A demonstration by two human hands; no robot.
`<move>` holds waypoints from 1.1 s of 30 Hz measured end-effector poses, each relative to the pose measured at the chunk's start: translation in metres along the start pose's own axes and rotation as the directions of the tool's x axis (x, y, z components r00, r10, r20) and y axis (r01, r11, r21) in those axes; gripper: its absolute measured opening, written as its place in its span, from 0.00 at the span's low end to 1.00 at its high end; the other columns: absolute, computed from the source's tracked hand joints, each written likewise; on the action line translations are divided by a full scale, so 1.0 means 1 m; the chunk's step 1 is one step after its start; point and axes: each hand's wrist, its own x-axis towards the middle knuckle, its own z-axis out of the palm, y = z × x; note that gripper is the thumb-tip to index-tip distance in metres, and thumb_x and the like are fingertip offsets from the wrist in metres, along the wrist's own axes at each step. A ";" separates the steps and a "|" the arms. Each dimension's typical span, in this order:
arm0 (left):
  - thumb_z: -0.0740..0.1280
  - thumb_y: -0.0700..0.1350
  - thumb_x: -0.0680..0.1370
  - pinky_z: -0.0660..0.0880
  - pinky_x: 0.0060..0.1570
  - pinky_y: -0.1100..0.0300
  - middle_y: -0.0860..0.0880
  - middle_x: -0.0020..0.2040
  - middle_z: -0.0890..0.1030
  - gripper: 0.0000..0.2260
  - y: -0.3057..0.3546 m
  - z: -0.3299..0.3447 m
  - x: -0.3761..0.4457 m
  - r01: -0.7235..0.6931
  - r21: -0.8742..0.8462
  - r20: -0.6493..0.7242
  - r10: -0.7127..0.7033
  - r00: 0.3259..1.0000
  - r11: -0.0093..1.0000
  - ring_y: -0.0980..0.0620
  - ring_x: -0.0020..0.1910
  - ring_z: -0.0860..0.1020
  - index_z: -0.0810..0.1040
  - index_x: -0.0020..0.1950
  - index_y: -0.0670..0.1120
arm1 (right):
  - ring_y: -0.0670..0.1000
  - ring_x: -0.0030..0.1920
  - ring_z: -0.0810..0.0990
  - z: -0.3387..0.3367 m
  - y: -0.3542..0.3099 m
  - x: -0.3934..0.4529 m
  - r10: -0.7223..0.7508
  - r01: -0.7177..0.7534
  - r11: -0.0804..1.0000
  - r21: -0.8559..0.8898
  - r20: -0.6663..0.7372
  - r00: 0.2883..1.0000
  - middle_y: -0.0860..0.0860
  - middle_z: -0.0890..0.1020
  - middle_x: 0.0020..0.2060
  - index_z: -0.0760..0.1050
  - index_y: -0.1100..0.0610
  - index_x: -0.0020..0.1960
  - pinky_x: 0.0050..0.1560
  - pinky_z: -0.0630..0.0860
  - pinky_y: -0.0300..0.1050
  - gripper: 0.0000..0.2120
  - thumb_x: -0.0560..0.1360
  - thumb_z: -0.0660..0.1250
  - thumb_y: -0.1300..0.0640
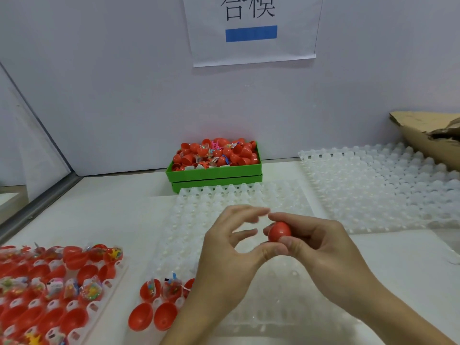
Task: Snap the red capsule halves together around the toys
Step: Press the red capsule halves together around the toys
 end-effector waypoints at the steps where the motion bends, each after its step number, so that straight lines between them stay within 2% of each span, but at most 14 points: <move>1: 0.80 0.56 0.61 0.78 0.53 0.66 0.57 0.57 0.82 0.26 0.000 0.000 0.001 0.081 -0.097 0.036 -0.078 0.996 0.992 0.56 0.59 0.80 0.83 0.58 0.54 | 0.48 0.50 0.86 0.000 0.000 0.000 -0.024 0.023 0.999 0.035 0.019 1.000 0.49 0.87 0.46 0.82 0.52 0.56 0.54 0.81 0.40 0.15 0.72 0.72 0.64; 3: 0.82 0.54 0.61 0.79 0.54 0.62 0.50 0.57 0.84 0.27 0.000 0.001 0.002 0.221 -0.283 0.152 -0.184 0.971 0.933 0.53 0.59 0.81 0.83 0.59 0.53 | 0.52 0.52 0.86 0.000 0.000 0.000 -0.061 0.053 0.988 0.147 0.051 0.997 0.53 0.87 0.48 0.83 0.54 0.56 0.52 0.81 0.41 0.16 0.68 0.71 0.61; 6: 0.81 0.51 0.65 0.79 0.56 0.57 0.43 0.54 0.85 0.20 0.003 0.008 0.001 0.273 -0.444 0.253 -0.173 0.952 0.853 0.47 0.57 0.82 0.85 0.56 0.49 | 0.58 0.54 0.85 0.000 -0.001 0.002 -0.111 0.091 0.975 0.202 0.091 0.990 0.58 0.86 0.49 0.85 0.55 0.54 0.57 0.80 0.51 0.14 0.69 0.70 0.60; 8: 0.78 0.43 0.68 0.79 0.54 0.58 0.41 0.52 0.85 0.14 0.003 0.011 0.001 0.309 -0.499 0.239 -0.215 0.947 0.809 0.45 0.56 0.83 0.86 0.53 0.48 | 0.56 0.53 0.85 0.000 -0.001 0.002 -0.127 0.112 0.984 0.141 0.101 0.987 0.56 0.86 0.48 0.84 0.54 0.54 0.58 0.80 0.54 0.13 0.71 0.70 0.64; 10: 0.76 0.38 0.68 0.80 0.52 0.58 0.41 0.50 0.86 0.13 0.002 0.012 0.000 0.331 -0.504 0.198 -0.266 0.943 0.798 0.46 0.54 0.84 0.87 0.51 0.47 | 0.55 0.52 0.85 0.001 -0.001 0.002 -0.130 0.121 0.989 0.081 0.113 0.985 0.55 0.86 0.47 0.84 0.53 0.53 0.59 0.79 0.54 0.15 0.73 0.69 0.69; 16: 0.72 0.42 0.66 0.81 0.52 0.56 0.41 0.49 0.86 0.13 -0.001 0.014 -0.002 0.299 -0.487 0.108 -0.283 0.953 0.821 0.44 0.53 0.84 0.87 0.49 0.45 | 0.57 0.53 0.84 0.002 -0.001 0.004 -0.148 0.142 0.989 0.048 0.143 0.979 0.56 0.86 0.47 0.84 0.58 0.54 0.60 0.78 0.62 0.14 0.76 0.66 0.71; 19: 0.72 0.42 0.66 0.81 0.51 0.57 0.41 0.50 0.86 0.13 -0.001 0.014 -0.002 0.296 -0.501 0.113 -0.277 0.954 0.813 0.44 0.53 0.84 0.86 0.50 0.45 | 0.55 0.52 0.85 0.004 -0.002 0.004 -0.161 0.155 0.986 0.058 0.141 0.977 0.55 0.86 0.47 0.84 0.54 0.54 0.59 0.80 0.56 0.13 0.75 0.68 0.68; 23: 0.68 0.45 0.72 0.80 0.53 0.57 0.38 0.53 0.85 0.13 0.002 0.013 0.000 0.316 -0.579 0.166 -0.271 0.948 0.752 0.43 0.55 0.83 0.85 0.52 0.40 | 0.52 0.54 0.85 0.000 -0.007 0.005 -0.165 0.154 0.985 0.076 0.162 0.973 0.52 0.87 0.50 0.84 0.51 0.55 0.55 0.80 0.41 0.12 0.74 0.70 0.62; 25: 0.66 0.49 0.74 0.80 0.51 0.55 0.35 0.53 0.83 0.16 0.003 0.013 0.001 0.355 -0.637 0.180 -0.316 0.932 0.685 0.41 0.53 0.83 0.85 0.50 0.38 | 0.52 0.55 0.85 -0.003 -0.008 0.004 -0.149 0.132 0.987 0.096 0.198 0.969 0.52 0.86 0.52 0.83 0.52 0.57 0.56 0.79 0.41 0.14 0.74 0.70 0.63; 28: 0.64 0.52 0.75 0.81 0.48 0.55 0.37 0.48 0.84 0.17 0.004 0.015 0.002 0.387 -0.681 0.194 -0.356 0.914 0.622 0.44 0.48 0.84 0.86 0.46 0.39 | 0.53 0.52 0.86 -0.004 -0.006 0.003 -0.132 0.122 0.990 0.072 0.165 0.977 0.52 0.87 0.51 0.83 0.54 0.57 0.55 0.81 0.45 0.17 0.76 0.67 0.71; 30: 0.64 0.52 0.75 0.82 0.47 0.54 0.39 0.47 0.85 0.17 0.003 0.017 0.002 0.375 -0.653 0.159 -0.366 0.917 0.658 0.46 0.47 0.84 0.86 0.46 0.41 | 0.51 0.47 0.87 -0.001 -0.007 0.003 -0.132 0.130 0.991 0.026 0.098 0.986 0.50 0.87 0.47 0.84 0.52 0.54 0.48 0.82 0.41 0.17 0.75 0.67 0.72; 33: 0.61 0.48 0.81 0.82 0.45 0.54 0.43 0.48 0.86 0.13 -0.001 0.014 0.003 0.300 -0.477 0.001 -0.341 0.940 0.826 0.46 0.49 0.85 0.84 0.52 0.44 | 0.51 0.40 0.86 -0.001 -0.007 0.004 -0.134 0.134 0.990 -0.048 0.007 0.991 0.49 0.88 0.42 0.84 0.51 0.52 0.41 0.80 0.36 0.14 0.74 0.71 0.68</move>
